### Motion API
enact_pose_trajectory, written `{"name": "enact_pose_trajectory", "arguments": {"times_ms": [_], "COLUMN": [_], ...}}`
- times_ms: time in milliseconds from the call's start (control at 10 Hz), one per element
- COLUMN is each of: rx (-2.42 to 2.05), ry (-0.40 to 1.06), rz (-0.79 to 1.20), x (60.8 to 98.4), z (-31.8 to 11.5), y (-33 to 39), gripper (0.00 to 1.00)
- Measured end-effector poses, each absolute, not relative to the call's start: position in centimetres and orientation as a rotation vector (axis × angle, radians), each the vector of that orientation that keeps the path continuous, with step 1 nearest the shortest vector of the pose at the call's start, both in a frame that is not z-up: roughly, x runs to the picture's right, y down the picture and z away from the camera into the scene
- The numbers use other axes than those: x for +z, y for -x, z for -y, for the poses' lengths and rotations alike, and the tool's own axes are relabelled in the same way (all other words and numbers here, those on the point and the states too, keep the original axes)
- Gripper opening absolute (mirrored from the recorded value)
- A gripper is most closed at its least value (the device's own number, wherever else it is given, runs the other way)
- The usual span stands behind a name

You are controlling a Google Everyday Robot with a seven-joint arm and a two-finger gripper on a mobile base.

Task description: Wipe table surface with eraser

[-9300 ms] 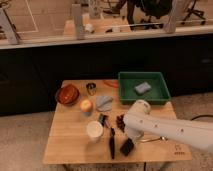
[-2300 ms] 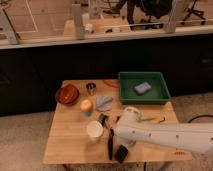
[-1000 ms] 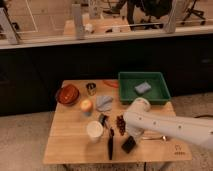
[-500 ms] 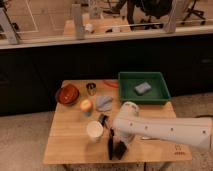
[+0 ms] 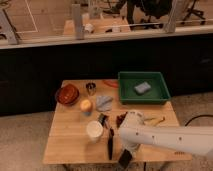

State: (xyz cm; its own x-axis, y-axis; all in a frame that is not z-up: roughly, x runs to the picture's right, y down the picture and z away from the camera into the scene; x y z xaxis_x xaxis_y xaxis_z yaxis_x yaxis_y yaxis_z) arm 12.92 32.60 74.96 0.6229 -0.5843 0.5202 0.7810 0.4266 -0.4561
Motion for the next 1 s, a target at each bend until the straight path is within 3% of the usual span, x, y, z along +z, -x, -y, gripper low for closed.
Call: {"name": "enact_pose_trajectory", "arguments": {"times_ms": [500,1000], "rx": [-0.744,-0.742], "ry": [0.756,0.743], "rz": [0.258,0.257], "x": [76.7,78.0], "z": [-31.3,-30.1], "y": [-17.3,-16.5], "gripper": [0.00,0.00]}}
